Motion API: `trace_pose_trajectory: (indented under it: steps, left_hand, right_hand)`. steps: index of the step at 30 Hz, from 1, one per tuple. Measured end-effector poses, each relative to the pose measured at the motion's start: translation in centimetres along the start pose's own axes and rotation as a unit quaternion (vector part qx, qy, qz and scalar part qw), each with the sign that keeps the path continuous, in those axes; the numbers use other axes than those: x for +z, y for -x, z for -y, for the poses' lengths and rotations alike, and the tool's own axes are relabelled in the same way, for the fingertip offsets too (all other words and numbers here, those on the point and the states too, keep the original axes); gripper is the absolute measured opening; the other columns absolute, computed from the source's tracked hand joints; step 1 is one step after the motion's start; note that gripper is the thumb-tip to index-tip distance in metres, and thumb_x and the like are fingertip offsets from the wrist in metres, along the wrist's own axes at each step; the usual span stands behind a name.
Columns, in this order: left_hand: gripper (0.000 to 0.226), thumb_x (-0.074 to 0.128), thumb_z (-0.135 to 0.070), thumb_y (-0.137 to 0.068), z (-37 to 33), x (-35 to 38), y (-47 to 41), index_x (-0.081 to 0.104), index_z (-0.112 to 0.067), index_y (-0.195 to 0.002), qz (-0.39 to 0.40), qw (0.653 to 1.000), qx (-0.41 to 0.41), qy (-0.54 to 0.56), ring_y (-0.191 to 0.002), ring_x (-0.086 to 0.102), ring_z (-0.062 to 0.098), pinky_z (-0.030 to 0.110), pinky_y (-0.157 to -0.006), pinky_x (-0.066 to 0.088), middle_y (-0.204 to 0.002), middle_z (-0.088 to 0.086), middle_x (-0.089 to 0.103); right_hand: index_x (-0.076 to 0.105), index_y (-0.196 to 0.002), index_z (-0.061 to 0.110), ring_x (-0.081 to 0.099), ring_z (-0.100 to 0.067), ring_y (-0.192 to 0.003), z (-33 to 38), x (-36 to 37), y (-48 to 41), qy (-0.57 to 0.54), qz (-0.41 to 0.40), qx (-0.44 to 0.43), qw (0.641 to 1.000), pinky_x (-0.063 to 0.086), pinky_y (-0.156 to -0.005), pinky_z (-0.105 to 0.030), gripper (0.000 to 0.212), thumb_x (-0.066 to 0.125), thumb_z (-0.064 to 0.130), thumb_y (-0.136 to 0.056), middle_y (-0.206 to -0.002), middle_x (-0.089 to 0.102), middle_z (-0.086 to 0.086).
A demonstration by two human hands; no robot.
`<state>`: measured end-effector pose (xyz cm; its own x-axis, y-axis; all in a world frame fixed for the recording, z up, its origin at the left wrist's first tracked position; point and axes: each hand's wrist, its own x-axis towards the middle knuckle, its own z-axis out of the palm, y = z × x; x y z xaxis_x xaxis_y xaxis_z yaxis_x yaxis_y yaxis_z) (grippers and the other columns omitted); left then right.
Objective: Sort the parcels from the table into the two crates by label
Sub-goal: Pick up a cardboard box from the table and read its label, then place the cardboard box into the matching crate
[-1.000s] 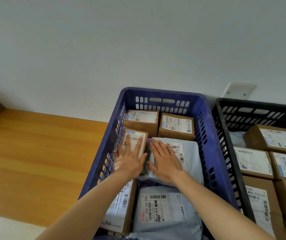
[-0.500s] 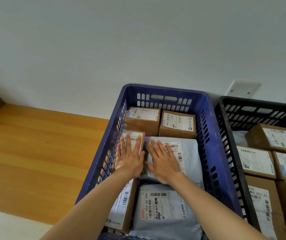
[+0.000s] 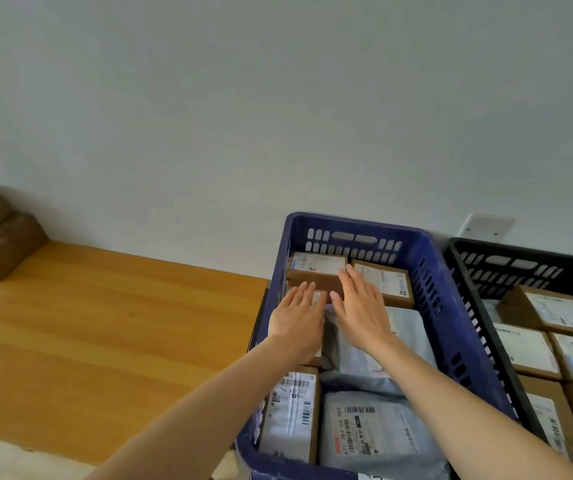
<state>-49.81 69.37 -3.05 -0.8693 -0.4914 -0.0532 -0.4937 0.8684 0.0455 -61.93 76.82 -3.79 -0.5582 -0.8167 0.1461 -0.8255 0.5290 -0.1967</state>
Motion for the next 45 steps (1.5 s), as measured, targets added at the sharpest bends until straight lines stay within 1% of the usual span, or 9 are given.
trace_pose_trajectory:
  steps: [4, 11, 16, 21, 25, 28, 36, 42, 45]
  left_hand:
    - [0.057, 0.027, -0.029, -0.104, 3.1, -3.2, 2.1, 0.002, -0.018, -0.154, -0.083, 0.996, 0.009, 0.006, -0.148, -0.011, 0.024, 0.037, -0.116, -0.010, -0.161, 0.009, -0.006]
    - [0.056, 0.022, -0.032, -0.105, 14.7, -6.3, 8.6, -0.003, -0.019, -0.154, -0.097, 0.994, -0.046, 0.025, -0.148, -0.010, 0.028, 0.040, -0.121, -0.001, -0.161, 0.011, -0.009]
    - [0.054, 0.025, -0.028, -0.105, 24.7, -6.2, 14.8, 0.003, -0.019, -0.154, -0.108, 0.985, -0.114, 0.065, -0.149, -0.004, 0.025, 0.040, -0.122, 0.006, -0.162, 0.009, -0.003]
    - [0.054, 0.031, -0.026, -0.104, 33.8, -6.0, 20.8, 0.009, -0.022, -0.154, -0.118, 0.965, -0.205, 0.113, -0.149, 0.006, 0.025, 0.039, -0.120, 0.017, -0.162, 0.007, 0.004]
    - [0.053, 0.034, -0.025, -0.103, 39.7, -5.5, 24.6, 0.015, -0.026, -0.152, -0.150, 0.936, -0.274, 0.162, -0.145, 0.020, 0.025, 0.039, -0.108, 0.037, -0.161, 0.002, 0.011]
    - [0.053, 0.035, -0.024, -0.103, 44.1, -4.6, 26.5, 0.016, -0.026, -0.152, -0.162, 0.918, -0.316, 0.174, -0.141, 0.027, 0.025, 0.037, -0.098, 0.045, -0.160, 0.001, 0.014]
    - [0.052, 0.038, -0.021, -0.101, 56.3, -2.7, 26.4, 0.022, -0.023, -0.151, -0.186, 0.876, -0.393, 0.210, -0.132, 0.042, 0.024, 0.037, -0.097, 0.045, -0.154, 0.002, 0.029]
    - [0.050, 0.037, -0.022, -0.101, 65.3, -3.1, 23.2, 0.023, -0.024, -0.150, -0.160, 0.883, -0.389, 0.208, -0.130, 0.044, 0.025, 0.033, -0.090, 0.045, -0.153, 0.002, 0.031]
    - [0.051, 0.038, -0.022, -0.102, 69.5, -2.8, 21.5, 0.022, -0.023, -0.150, -0.156, 0.872, -0.407, 0.221, -0.132, 0.042, 0.025, 0.034, -0.094, 0.044, -0.154, 0.004, 0.032]
  right_hand:
    - [0.025, -0.150, 0.015, 0.016, -0.020, -0.147, 4.8, -2.4, -0.5, -0.045, -0.060, 0.034, 0.997, 0.015, -0.119, -0.038, 0.052, 0.028, 0.037, -0.104, -0.160, 0.019, -0.005]
    - [0.029, -0.149, 0.014, 0.026, -0.021, -0.144, 16.2, -2.7, -1.0, -0.054, -0.095, 0.015, 0.994, 0.024, -0.116, -0.039, 0.051, 0.032, 0.038, -0.103, -0.157, 0.027, -0.007]
    - [0.030, -0.147, 0.007, 0.026, -0.025, -0.144, 25.8, -0.6, -1.7, -0.070, -0.074, -0.026, 0.994, 0.025, -0.115, -0.039, 0.052, 0.031, 0.035, -0.103, -0.155, 0.029, -0.012]
    - [0.036, -0.142, 0.004, 0.038, -0.027, -0.134, 35.5, 2.4, -1.8, -0.114, -0.039, -0.086, 0.989, 0.033, -0.108, -0.039, 0.047, 0.035, 0.031, -0.103, -0.146, 0.040, -0.013]
    - [0.035, -0.143, 0.008, 0.036, -0.025, -0.136, 42.9, 4.9, -2.9, -0.146, -0.006, -0.133, 0.980, 0.031, -0.109, -0.038, 0.048, 0.034, 0.035, -0.103, -0.149, 0.037, -0.009]
    - [0.033, -0.145, 0.010, 0.032, -0.022, -0.139, 47.9, 6.6, -4.2, -0.166, 0.016, -0.164, 0.972, 0.027, -0.111, -0.036, 0.050, 0.034, 0.036, -0.103, -0.151, 0.034, -0.007]
    - [0.033, -0.145, 0.010, 0.036, -0.022, -0.136, 58.6, 11.9, -10.4, -0.221, 0.053, -0.201, 0.953, 0.031, -0.109, -0.034, 0.049, 0.036, 0.035, -0.103, -0.149, 0.038, -0.007]
    - [0.033, -0.145, 0.010, 0.039, -0.021, -0.134, 64.5, 15.4, -17.3, -0.237, 0.071, -0.197, 0.949, 0.035, -0.107, -0.034, 0.049, 0.036, 0.034, -0.103, -0.147, 0.040, -0.007]
    - [0.034, -0.145, 0.011, 0.041, -0.020, -0.132, 67.0, 17.2, -20.7, -0.242, 0.085, -0.194, 0.947, 0.038, -0.103, -0.031, 0.048, 0.037, 0.033, -0.103, -0.146, 0.041, -0.007]
